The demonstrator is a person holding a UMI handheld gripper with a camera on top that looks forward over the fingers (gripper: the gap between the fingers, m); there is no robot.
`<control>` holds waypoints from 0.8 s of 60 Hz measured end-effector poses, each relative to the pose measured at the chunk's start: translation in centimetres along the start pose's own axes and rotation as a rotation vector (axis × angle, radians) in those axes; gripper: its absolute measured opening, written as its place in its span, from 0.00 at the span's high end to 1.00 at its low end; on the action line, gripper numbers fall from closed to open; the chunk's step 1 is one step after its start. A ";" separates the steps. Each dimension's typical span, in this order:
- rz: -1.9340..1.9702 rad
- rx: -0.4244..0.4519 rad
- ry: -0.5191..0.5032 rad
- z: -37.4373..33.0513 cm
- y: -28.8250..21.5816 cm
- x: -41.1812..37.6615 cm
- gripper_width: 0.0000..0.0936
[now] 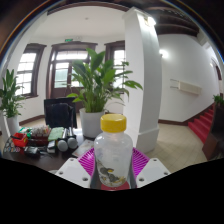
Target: Pour water
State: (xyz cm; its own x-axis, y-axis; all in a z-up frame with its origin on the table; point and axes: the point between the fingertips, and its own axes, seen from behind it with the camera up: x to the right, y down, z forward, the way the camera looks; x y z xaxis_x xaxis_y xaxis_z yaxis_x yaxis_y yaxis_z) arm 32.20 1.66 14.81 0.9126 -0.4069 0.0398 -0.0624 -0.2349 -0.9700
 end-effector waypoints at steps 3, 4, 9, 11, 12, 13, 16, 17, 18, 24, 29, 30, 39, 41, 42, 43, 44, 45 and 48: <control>0.016 -0.016 0.000 0.7 1.9 1.3 0.51; 0.016 -0.022 -0.001 0.9 2.5 1.5 0.51; 0.006 -0.045 -0.009 2.0 4.7 2.0 0.51; 0.002 -0.057 -0.016 2.3 5.8 1.6 0.51; 0.000 -0.062 -0.021 2.5 6.3 1.6 0.51; -0.004 -0.067 -0.027 2.6 6.7 1.4 0.51; 0.006 -0.045 -0.033 2.7 6.9 1.4 0.50; 0.017 -0.042 -0.037 2.7 6.9 1.3 0.50; 0.026 -0.044 -0.041 2.9 7.2 1.2 0.50; 0.035 -0.028 -0.054 2.1 7.0 1.4 0.50; 0.027 -0.027 -0.057 2.6 7.1 1.1 0.47; 0.027 -0.028 -0.058 2.6 7.1 1.1 0.45; 0.028 -0.050 -0.065 2.6 7.5 0.9 0.33; 0.015 -0.062 -0.075 2.3 7.8 0.7 0.25; 0.007 -0.066 -0.082 2.2 7.9 0.6 0.21; 0.002 -0.070 -0.085 1.6 8.0 0.8 0.18; -0.003 -0.074 -0.089 1.4 8.1 0.8 0.17; -0.005 -0.077 -0.092 1.2 8.1 0.8 0.15; -0.002 -0.087 -0.102 0.2 8.4 0.8 0.14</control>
State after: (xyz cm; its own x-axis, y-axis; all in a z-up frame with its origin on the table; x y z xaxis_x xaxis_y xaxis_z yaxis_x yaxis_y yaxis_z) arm 32.49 -0.49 6.61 0.9487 -0.3158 0.0133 -0.0909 -0.3129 -0.9454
